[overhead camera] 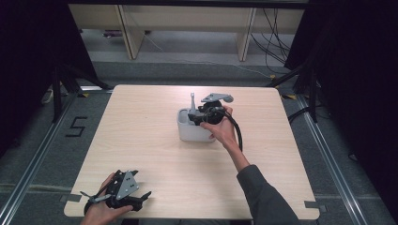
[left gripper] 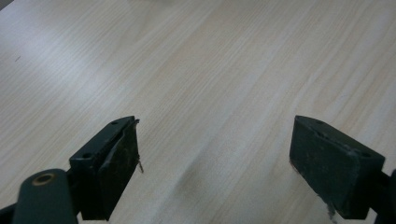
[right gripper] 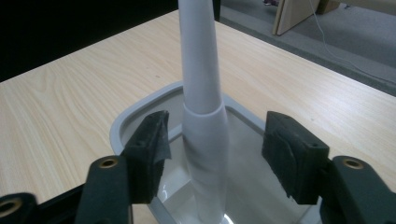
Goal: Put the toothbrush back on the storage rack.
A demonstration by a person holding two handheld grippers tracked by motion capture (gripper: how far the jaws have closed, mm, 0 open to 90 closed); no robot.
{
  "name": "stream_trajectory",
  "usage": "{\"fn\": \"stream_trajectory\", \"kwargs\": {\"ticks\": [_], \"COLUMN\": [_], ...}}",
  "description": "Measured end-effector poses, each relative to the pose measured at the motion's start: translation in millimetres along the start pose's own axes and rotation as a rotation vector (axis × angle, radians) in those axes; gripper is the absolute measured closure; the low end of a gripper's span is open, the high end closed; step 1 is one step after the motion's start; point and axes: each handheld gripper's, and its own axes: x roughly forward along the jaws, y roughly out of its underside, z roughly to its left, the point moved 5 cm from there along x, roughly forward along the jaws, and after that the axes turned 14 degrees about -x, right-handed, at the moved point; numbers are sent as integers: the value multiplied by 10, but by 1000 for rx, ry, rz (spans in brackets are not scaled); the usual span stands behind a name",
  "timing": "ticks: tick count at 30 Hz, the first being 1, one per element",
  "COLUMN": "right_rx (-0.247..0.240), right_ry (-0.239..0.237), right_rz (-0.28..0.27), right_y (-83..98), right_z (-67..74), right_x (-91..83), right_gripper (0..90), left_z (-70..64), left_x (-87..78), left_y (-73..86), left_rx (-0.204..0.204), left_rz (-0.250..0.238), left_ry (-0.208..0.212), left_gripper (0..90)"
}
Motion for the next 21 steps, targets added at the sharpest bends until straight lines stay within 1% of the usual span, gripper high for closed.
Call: {"fn": "stream_trajectory", "kwargs": {"ticks": [1,2,3,4,5,6,7,8,9,10,11,12,13,14,15,16,17,19,20,21], "right_rx": [3,-13,3,3,3,10,-13,5,-14,18,3,-14,-19,9,-19,-25,-28,-27,-9,-21], "right_ry": [2,-1,5,3,3,0,16,11,15,7,12,8,9,-2,1,8,9,-6,-2,-3], "right_rz": [9,3,2,-6,-6,-9,-6,-13,-4,-3,-15,-23,-25,-21,-30,-35,-25,-45,-45,-32], "right_y": [5,6,9,17,17,22,31,33,39,40,37,32,29,28,24,20,21,19,23,32], "right_z": [-1,-10,1,-1,-1,-1,-18,-1,-15,15,3,2,10,42,32,36,45,73,92,104], "right_x": [-20,-22,-36,-59,-59,-66,-92,-100,-134,-155,-164,-183,-210,-227,-241,-255,-286,-295,-311,-335], "right_gripper": [395,391,387,380,380,376,373,372,366,365,364,362,359,357,356,356,353,350,349,348], "left_z": [0,0,2,-2,-3,2,0,1,1,1,14,8,10,-2,-8,-1,-1,2,0,0], "left_x": [-1,2,1,3,-1,-9,-7,-5,-5,-5,-8,-4,-3,2,5,0,-3,-3,-3,-3], "left_y": [0,-1,-1,1,-3,-1,-2,-2,-2,-1,1,-2,-6,-1,-3,1,2,2,2,4], "left_rx": [0,-1,0,-14,-10,-2,-6,-8,-7,-5,4,-1,3,-11,-15,-4,-4,0,-2,-1], "left_rz": [1,-4,-4,-7,-11,-3,-7,-9,-8,-6,3,-6,-9,-4,-11,-1,5,7,6,8], "left_ry": [1,-6,-6,-7,0,4,4,3,2,1,-16,-18,-17,2,7,3,7,8,8,9], "left_gripper": [152,152,152,152,152,152,152,152,152,152,152,152,152,152,152,152,152,152,152,152]}}
